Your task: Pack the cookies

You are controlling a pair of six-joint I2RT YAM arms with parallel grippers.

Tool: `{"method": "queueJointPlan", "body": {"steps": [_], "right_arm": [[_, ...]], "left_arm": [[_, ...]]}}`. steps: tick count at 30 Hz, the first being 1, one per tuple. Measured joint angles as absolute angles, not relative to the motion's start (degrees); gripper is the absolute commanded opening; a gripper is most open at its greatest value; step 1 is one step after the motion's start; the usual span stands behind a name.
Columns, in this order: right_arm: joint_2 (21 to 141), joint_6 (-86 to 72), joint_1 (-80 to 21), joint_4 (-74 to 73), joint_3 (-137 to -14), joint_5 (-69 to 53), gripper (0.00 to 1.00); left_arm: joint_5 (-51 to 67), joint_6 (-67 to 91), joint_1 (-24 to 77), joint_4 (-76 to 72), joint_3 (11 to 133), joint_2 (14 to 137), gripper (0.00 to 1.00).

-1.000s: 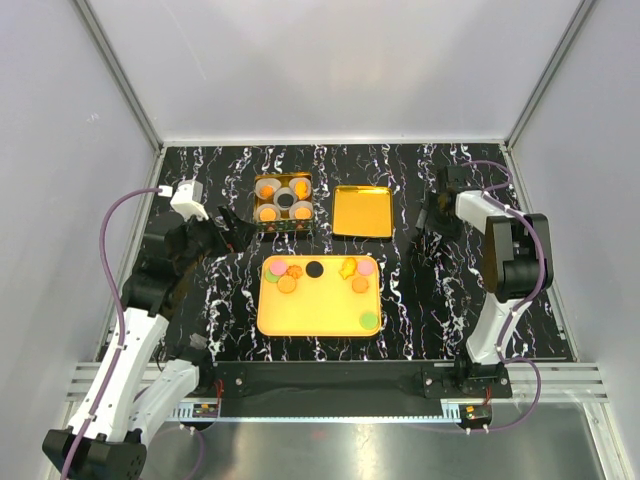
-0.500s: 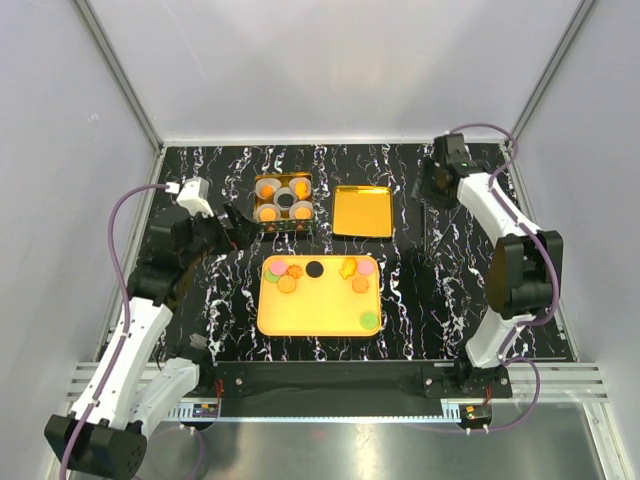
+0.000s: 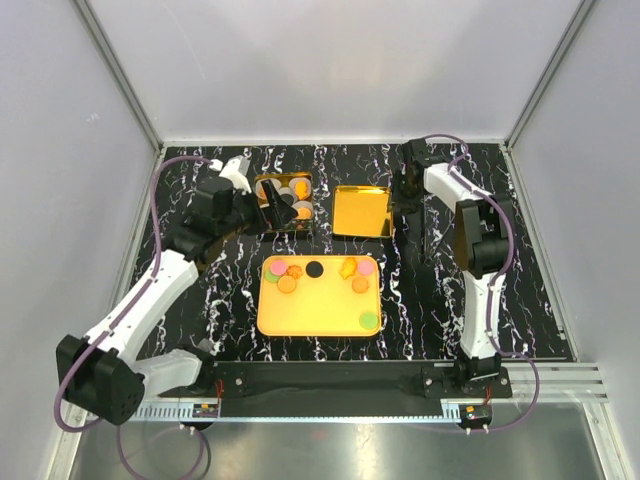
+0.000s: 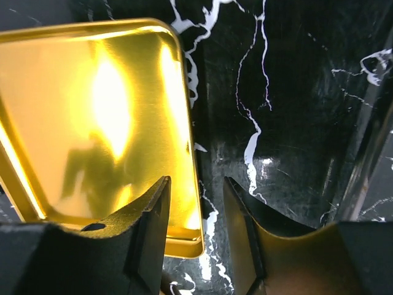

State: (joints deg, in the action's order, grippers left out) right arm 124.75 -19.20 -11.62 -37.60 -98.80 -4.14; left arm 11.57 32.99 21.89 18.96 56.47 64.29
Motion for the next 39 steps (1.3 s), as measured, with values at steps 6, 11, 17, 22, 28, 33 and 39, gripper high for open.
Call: {"method": "queueJointPlan", "body": {"steps": [6, 11, 17, 22, 28, 33, 39], "right_arm": [[126.5, -19.0, -11.6, -38.0, -100.6, -4.2, 0.4], [127.8, -19.0, -11.6, -37.5, -101.2, -4.2, 0.33], [129.4, -18.8, -11.6, -37.1, -102.0, -4.3, 0.23], [129.5, -18.3, -11.6, -37.1, -102.0, -5.7, 0.01], [129.5, -18.4, -11.6, -37.4, -102.0, -6.9, 0.0], [128.1, -18.9, -11.2, -38.2, -102.0, -8.4, 0.0], [120.6, -20.2, -10.9, -38.3, -101.5, -10.9, 0.0]], "left_arm": [[11.6, 34.9, 23.1, 16.3, 57.6, 70.4, 0.99], [11.6, 35.6, 23.8, 14.4, 58.8, 74.5, 0.99], [11.6, 35.6, 23.9, 13.1, 60.4, 78.3, 0.99], [11.9, 35.8, 23.9, 12.3, 61.5, 80.9, 0.99], [12.2, 35.8, 23.6, 12.9, 67.1, 86.3, 0.99], [14.5, 35.5, 21.1, 14.0, 73.8, 91.5, 0.99], [18.1, 34.4, 17.7, 14.5, 78.2, 95.8, 0.99]]}}
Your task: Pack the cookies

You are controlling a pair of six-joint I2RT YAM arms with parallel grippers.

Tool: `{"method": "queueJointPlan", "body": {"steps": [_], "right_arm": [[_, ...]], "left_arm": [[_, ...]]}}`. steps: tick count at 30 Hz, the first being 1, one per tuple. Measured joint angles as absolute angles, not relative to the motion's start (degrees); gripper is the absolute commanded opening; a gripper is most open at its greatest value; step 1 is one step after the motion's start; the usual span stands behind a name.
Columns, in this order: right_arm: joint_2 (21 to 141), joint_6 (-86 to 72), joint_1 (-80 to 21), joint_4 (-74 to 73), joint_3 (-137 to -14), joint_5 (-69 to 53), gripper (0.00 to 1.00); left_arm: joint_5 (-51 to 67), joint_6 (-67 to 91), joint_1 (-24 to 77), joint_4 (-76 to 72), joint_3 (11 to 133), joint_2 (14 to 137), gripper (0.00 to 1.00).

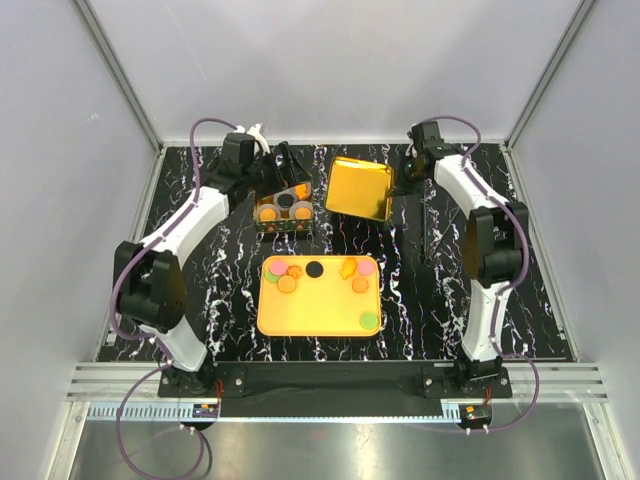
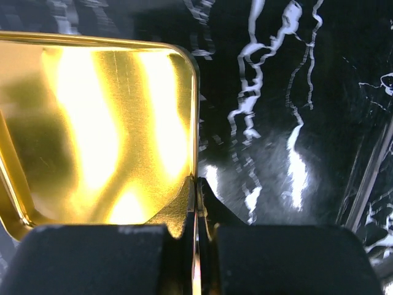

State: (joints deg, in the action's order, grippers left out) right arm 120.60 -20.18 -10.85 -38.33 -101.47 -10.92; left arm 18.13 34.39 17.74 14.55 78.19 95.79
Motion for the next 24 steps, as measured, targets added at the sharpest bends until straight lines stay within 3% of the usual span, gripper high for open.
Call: {"method": "queueJointPlan", "body": {"steps": [8, 16, 19, 24], "right_arm": [[110.5, -21.7, -11.7, -37.2, -99.6, -13.7, 0.0], [109.8, -22.8, -15.6, -37.2, -98.8, -14.7, 0.0], [109.8, -23.3, -16.6, -37.1, -98.7, -16.1, 0.0], [109.8, -23.9, -17.6, -37.0, -98.6, -17.5, 0.0]], "left_arm": [[25.6, 34.8, 16.6, 14.5, 80.2, 98.7, 0.97], [31.5, 38.7, 16.6, 6.5, 77.5, 98.6, 0.93], [32.0, 39.1, 16.6, 6.4, 76.3, 98.6, 0.88], [32.0, 40.1, 16.6, 5.3, 74.2, 98.5, 0.69]]}}
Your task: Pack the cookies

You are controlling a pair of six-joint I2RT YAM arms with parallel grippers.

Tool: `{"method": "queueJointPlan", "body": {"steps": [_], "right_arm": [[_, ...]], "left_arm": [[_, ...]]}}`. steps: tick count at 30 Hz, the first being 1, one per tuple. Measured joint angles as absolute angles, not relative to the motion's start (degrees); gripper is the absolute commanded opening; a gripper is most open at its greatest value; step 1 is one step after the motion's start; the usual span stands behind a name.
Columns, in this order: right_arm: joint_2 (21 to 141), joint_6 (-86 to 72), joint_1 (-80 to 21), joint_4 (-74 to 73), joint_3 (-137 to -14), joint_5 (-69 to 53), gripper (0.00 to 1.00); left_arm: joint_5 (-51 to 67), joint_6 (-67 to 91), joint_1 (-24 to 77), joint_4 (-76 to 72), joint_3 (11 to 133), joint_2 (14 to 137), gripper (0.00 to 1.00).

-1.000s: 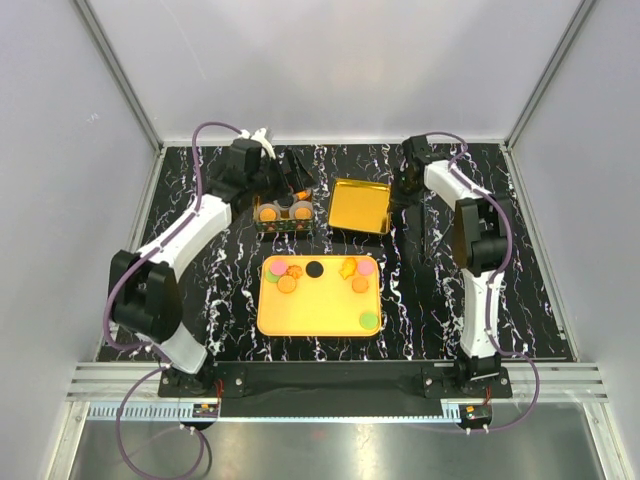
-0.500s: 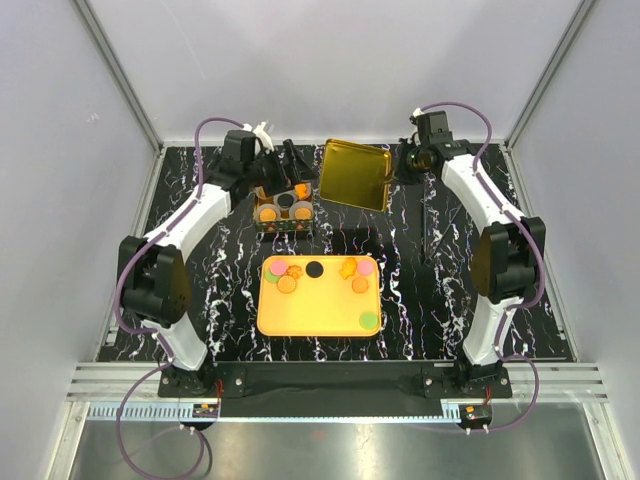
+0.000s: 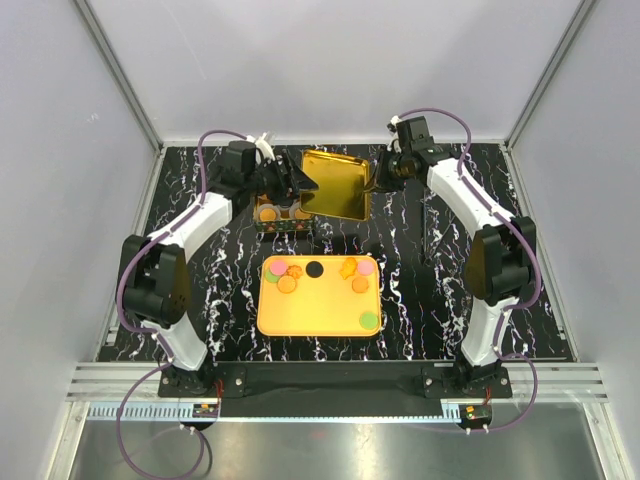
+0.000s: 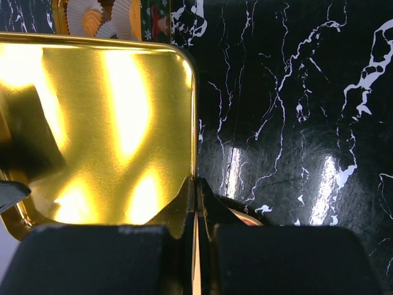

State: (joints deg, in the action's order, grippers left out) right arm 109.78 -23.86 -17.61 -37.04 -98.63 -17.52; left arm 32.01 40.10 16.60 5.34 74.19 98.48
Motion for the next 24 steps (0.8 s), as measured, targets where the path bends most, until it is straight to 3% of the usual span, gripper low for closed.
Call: {"method": "queueJointPlan", "body": {"steps": [6, 7, 9, 12, 14, 15, 16, 21, 24], "right_arm": [[109.8, -23.9, -18.4, -35.7, -96.9, -17.7, 0.0], [109.8, -23.9, -18.5, -35.7, -96.7, -17.7, 0.0], [109.8, -23.9, -18.9, -35.6, -96.7, -17.6, 0.0], [109.6, -23.9, -19.2, -34.6, -96.7, -17.7, 0.04], [109.4, -23.9, -19.6, -34.5, -96.7, -17.7, 0.16], [109.4, -23.8, -19.7, -34.5, -96.7, -17.6, 0.31], [109.4, -23.8, -19.9, -34.5, -96.7, -17.6, 0.36], [107.8, -21.5, -22.8, -33.9, -96.1, -11.3, 0.55], [104.0, -17.6, -26.6, -32.8, -94.4, -5.7, 0.62]], "left_arm": [[32.7, 41.5, 16.6, 5.1, 73.2, 97.6, 0.35], [32.8, 41.6, 16.6, 5.0, 73.2, 97.4, 0.18], [33.0, 41.8, 16.6, 5.0, 73.2, 96.8, 0.0], [32.5, 41.0, 16.1, 6.2, 73.2, 96.6, 0.0], [32.5, 41.0, 15.7, 6.7, 72.9, 96.5, 0.0], [32.6, 41.1, 15.5, 6.8, 72.8, 96.5, 0.0], [32.7, 41.1, 15.4, 7.0, 72.6, 96.4, 0.0], [33.1, 41.1, 13.8, 10.1, 72.5, 95.8, 0.0], [33.3, 40.6, 12.3, 13.2, 72.6, 95.5, 0.0]]}}
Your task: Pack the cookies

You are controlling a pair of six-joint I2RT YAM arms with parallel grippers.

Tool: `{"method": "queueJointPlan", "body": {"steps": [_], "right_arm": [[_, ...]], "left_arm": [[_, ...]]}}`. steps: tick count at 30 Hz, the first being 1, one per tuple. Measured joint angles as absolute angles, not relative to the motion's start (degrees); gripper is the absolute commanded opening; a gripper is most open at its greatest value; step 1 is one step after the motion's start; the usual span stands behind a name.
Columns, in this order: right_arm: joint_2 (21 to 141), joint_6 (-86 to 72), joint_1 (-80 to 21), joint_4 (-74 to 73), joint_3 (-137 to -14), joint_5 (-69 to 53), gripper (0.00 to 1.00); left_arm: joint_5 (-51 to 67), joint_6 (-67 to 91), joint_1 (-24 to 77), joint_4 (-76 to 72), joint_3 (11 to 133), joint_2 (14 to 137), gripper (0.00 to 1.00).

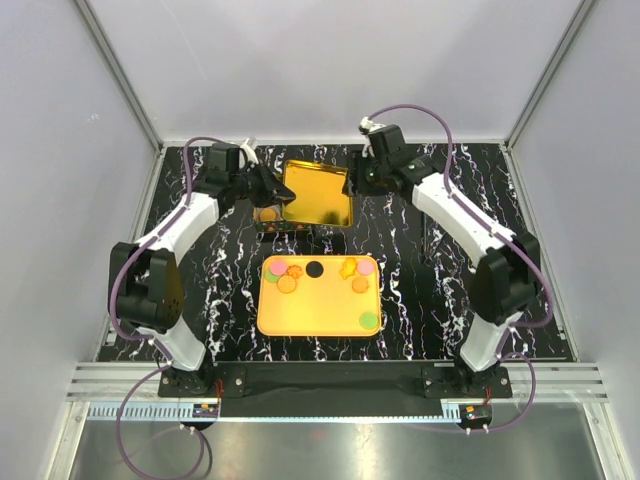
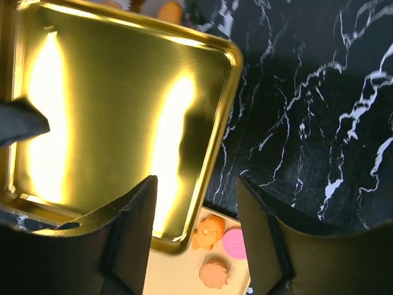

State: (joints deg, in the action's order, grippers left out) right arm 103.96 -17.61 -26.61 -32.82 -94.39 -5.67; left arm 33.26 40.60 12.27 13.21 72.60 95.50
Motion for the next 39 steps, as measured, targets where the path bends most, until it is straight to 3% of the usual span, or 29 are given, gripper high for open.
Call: {"method": "queueJointPlan", "body": {"steps": [7, 13, 29, 32, 36, 37, 38, 39], "right_arm": [[92.6, -4.1, -45.0, -25.6, -88.2, 6.8, 0.71], [91.3, 8.8, -57.2, -22.0, -82.5, 17.7, 0.73], [98.2, 30.0, -60.0, -5.6, -73.8, 33.3, 0.73], [100.9, 33.6, -60.0, -1.2, -73.9, 35.2, 0.64], [104.6, 37.7, -60.0, 3.3, -74.0, 38.4, 0.4], [105.1, 38.3, -60.0, 4.2, -74.0, 39.0, 0.27], [105.4, 39.6, -60.1, 4.9, -74.0, 39.6, 0.21], [105.4, 40.4, -60.4, 5.2, -74.0, 39.8, 0.15]], "left_arm": [[33.3, 40.2, 9.6, 18.5, 72.7, 95.4, 0.0], [34.1, 40.2, 9.5, 20.4, 72.7, 94.8, 0.0], [35.0, 40.6, 9.5, 21.2, 72.7, 91.4, 0.0], [35.2, 40.6, 9.5, 21.2, 72.7, 91.0, 0.0], [35.3, 40.4, 9.5, 21.2, 72.7, 90.2, 0.01], [35.2, 40.3, 9.5, 21.2, 72.7, 90.1, 0.19], [35.0, 40.5, 9.5, 21.0, 72.7, 90.1, 0.36], [35.0, 40.8, 9.5, 20.8, 72.8, 90.1, 0.44]]}}
